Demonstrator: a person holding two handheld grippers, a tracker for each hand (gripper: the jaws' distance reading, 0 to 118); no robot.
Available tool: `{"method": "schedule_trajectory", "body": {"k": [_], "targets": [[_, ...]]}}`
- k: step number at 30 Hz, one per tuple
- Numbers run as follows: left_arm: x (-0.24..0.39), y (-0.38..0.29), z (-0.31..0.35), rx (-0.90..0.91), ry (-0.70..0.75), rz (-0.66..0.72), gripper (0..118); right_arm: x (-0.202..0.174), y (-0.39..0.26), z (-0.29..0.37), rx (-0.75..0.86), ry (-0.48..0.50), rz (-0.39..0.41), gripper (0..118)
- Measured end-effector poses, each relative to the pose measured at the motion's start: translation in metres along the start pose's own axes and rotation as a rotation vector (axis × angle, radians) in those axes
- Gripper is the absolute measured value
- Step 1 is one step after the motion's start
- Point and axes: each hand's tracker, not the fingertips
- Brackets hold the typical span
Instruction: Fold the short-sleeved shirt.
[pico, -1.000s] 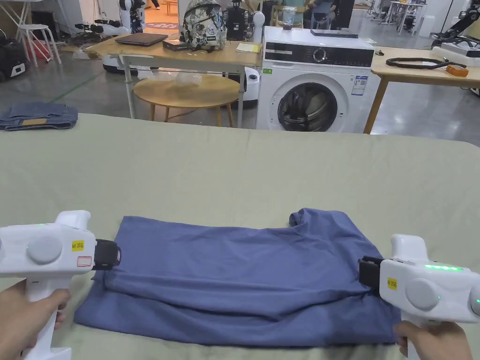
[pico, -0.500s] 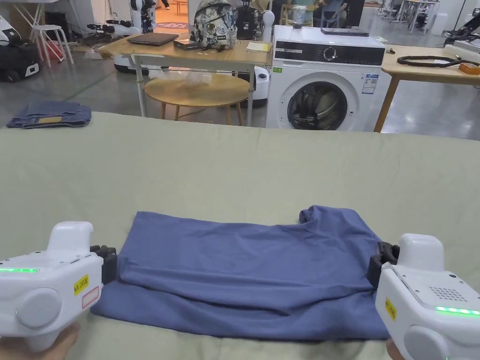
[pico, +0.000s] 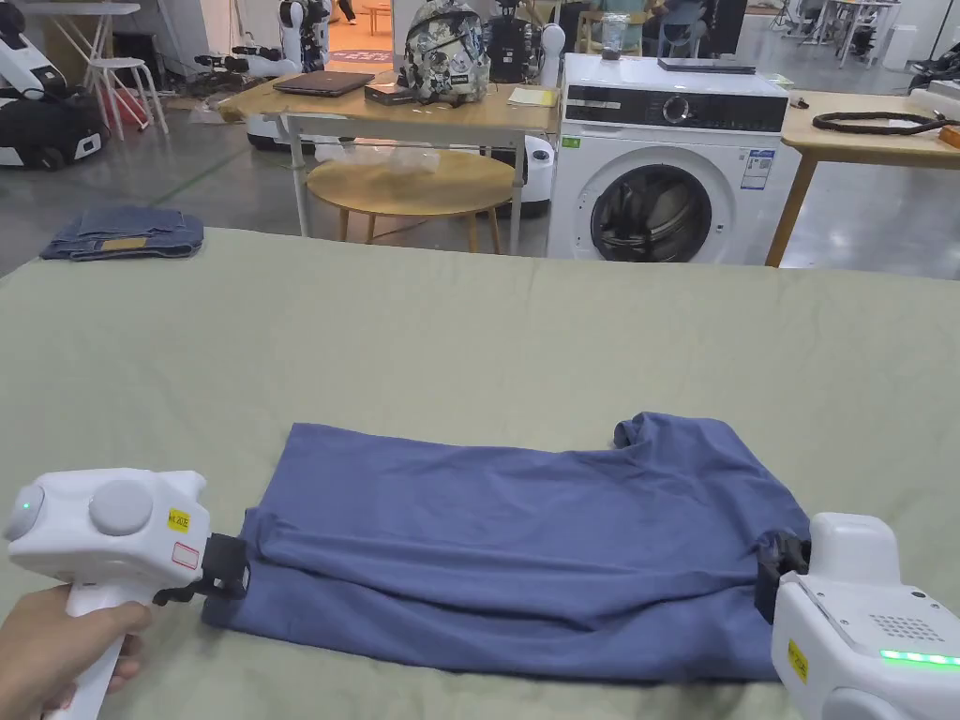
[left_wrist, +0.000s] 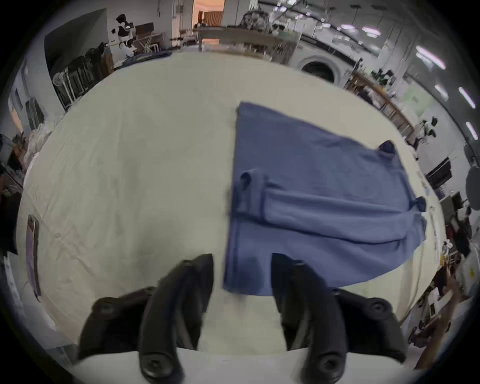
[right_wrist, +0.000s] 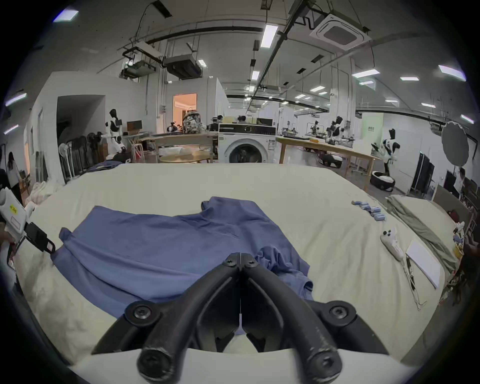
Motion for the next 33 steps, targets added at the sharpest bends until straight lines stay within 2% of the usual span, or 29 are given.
{"method": "schedule_trajectory", "body": {"k": [4,10,12,16,20,25,26,27,28,29,30,33], "targets": [[0.003,-0.001,-0.020,-0.094,-0.002,0.008,53,0.002,-0.004,0.000,-0.012,-0.005,0.005,0],[0.031,-0.011,-0.017,-0.122,0.102,-0.080,50,0.004,-0.009,-0.002,-0.033,-0.009,0.014,0],[0.034,-0.012,-0.020,-0.108,0.123,-0.120,42,0.006,-0.011,-0.003,-0.042,-0.011,0.015,0],[0.035,-0.013,-0.021,-0.098,0.096,-0.127,0,0.011,-0.012,-0.007,-0.061,-0.011,0.001,0],[0.024,-0.019,-0.013,-0.049,0.058,-0.102,0,0.021,-0.010,-0.008,-0.078,-0.007,-0.003,0],[0.018,-0.037,0.012,0.021,-0.004,-0.062,0,0.057,-0.001,-0.023,-0.171,-0.038,-0.016,0],[0.016,-0.040,0.016,0.032,-0.019,-0.053,0,0.067,0.000,-0.029,-0.216,-0.051,-0.016,6],[0.015,-0.044,0.019,0.046,-0.025,-0.055,0,0.076,0.002,-0.035,-0.260,-0.050,-0.017,18],[0.016,-0.047,0.023,0.056,-0.025,-0.050,0,0.084,0.003,-0.040,-0.297,-0.050,-0.016,43],[0.016,-0.050,0.026,0.063,-0.027,-0.050,0,0.091,0.002,-0.048,-0.330,-0.039,-0.017,63],[0.016,-0.052,0.027,0.066,-0.030,-0.051,0,0.097,0.000,-0.056,-0.381,-0.030,0.000,71],[0.019,-0.056,0.028,0.073,-0.031,-0.056,0,0.107,-0.010,-0.077,-0.463,0.015,0.003,71]]}}
